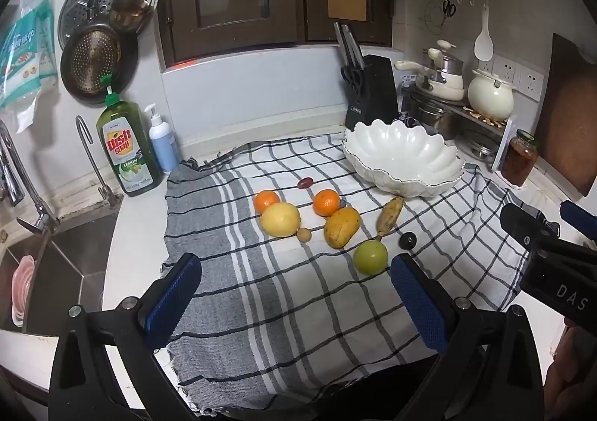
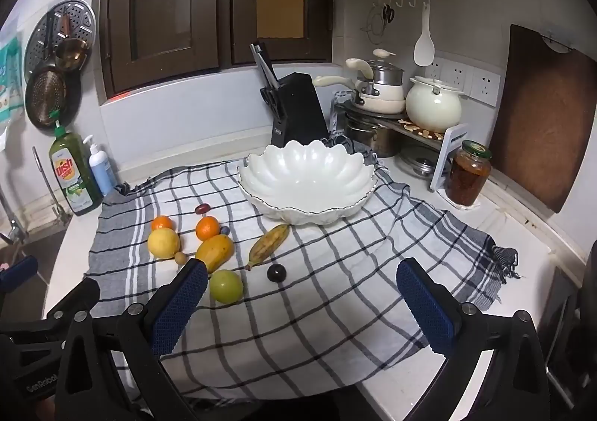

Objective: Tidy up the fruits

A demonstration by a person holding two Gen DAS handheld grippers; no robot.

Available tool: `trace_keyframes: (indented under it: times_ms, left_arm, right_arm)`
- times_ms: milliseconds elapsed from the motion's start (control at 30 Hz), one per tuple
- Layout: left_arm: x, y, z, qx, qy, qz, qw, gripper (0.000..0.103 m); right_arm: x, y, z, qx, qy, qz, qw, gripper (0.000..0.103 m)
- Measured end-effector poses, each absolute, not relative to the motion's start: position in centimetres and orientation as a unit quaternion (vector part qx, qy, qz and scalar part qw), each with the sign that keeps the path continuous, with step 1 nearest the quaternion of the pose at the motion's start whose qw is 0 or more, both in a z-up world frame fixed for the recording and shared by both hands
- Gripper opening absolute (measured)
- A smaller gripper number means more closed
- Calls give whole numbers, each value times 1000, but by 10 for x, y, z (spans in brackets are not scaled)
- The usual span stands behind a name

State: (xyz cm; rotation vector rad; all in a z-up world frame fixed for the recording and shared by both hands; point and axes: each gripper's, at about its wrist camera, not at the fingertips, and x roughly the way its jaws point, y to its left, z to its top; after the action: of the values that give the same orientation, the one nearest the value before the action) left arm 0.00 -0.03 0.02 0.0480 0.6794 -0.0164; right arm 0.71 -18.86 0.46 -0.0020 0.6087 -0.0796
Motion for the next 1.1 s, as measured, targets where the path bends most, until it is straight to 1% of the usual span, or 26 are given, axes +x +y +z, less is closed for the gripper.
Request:
trace_keyframes:
  times_ms: [1100]
  left_arm:
    - [0, -10, -1, 21, 332, -9, 943, 103]
  right_arm:
    - [6, -195, 1, 3, 300, -41, 953, 102]
